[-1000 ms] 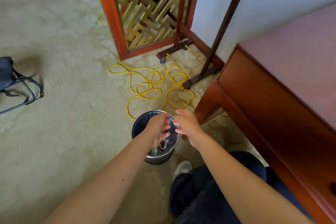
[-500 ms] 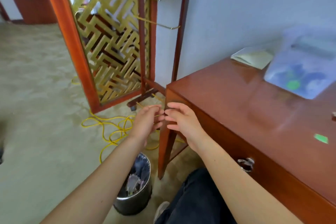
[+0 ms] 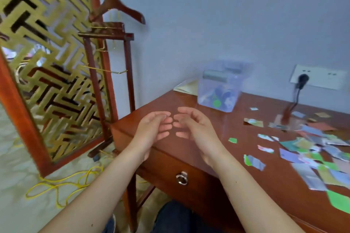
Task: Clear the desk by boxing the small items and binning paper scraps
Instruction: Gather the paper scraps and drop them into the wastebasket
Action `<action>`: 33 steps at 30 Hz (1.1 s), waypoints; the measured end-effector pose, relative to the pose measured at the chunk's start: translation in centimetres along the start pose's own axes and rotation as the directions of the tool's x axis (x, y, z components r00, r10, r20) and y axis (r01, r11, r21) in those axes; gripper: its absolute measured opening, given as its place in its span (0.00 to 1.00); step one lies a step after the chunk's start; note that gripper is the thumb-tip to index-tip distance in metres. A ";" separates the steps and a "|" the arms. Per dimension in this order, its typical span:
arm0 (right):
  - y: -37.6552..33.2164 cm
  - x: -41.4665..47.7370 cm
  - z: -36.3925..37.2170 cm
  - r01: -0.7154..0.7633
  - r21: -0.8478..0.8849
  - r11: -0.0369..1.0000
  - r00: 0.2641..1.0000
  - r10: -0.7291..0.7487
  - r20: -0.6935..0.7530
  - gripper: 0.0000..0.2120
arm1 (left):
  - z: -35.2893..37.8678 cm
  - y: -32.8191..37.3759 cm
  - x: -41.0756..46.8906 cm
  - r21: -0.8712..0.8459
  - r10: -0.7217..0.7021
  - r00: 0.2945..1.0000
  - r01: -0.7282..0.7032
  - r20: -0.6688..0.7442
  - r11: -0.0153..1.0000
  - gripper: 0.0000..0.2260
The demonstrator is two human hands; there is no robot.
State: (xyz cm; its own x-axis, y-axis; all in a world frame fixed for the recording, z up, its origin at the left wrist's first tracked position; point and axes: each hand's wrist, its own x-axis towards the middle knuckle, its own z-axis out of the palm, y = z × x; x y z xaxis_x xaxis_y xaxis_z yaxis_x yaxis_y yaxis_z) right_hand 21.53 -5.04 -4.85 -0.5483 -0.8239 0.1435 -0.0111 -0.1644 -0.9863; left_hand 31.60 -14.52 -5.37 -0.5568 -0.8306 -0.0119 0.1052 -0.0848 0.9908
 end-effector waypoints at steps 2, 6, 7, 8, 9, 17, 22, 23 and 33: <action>-0.4 -0.6 -2.6 0.004 -0.016 1.000 0.998 -0.005 -0.057 0.10 | 2.8 0.0 -0.2 0.011 -0.009 0.998 0.008 0.060 1.000 0.10; -1.0 -1.9 -7.1 -0.003 -0.037 0.999 0.988 -0.003 -0.157 0.10 | 7.8 -0.5 -0.4 0.026 -0.022 0.984 0.018 0.177 0.999 0.09; -1.1 -2.2 -8.2 -0.004 -0.040 0.999 0.984 -0.003 -0.180 0.10 | 8.8 -0.7 -0.5 0.032 -0.028 0.978 0.022 0.208 0.999 0.09; -1.1 -2.5 -9.2 -0.005 -0.043 0.999 0.980 -0.004 -0.201 0.10 | 9.8 -0.9 -0.4 0.040 -0.035 0.971 0.026 0.237 0.999 0.08; -1.2 -2.9 -10.2 -0.008 -0.048 0.999 0.975 -0.003 -0.221 0.10 | 10.8 -1.2 -0.5 0.049 -0.042 0.964 0.031 0.264 0.998 0.08; -0.8 -4.9 -17.4 -0.076 -0.215 0.974 0.929 -0.009 -0.370 0.11 | 17.9 -2.9 -0.3 0.161 -0.049 0.891 -0.027 0.451 0.987 0.08; -0.3 -5.2 -20.5 -0.147 -0.315 0.937 0.912 0.005 -0.411 0.10 | 20.9 -3.5 0.8 0.225 -0.035 0.839 -0.106 0.542 0.969 0.07; -0.4 -5.0 -21.0 -0.160 -0.319 0.934 0.907 0.012 -0.421 0.09 | 21.4 -3.6 1.1 0.236 -0.033 0.829 -0.121 0.558 0.964 0.07; 0.8 1.3 -24.7 -0.315 -0.548 0.775 0.852 -0.023 -0.524 0.13 | 24.5 -5.4 9.0 0.424 0.062 0.752 -0.435 0.656 0.794 0.10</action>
State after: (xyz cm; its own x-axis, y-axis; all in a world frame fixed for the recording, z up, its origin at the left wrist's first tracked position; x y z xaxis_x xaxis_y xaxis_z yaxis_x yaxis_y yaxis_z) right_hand 0.11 7.14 -7.50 -0.9045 -0.4139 0.1029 -0.2937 0.4295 -0.8540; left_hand 5.85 -8.10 -7.53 -0.9527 -0.2693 0.1405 -0.0238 0.5275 0.8492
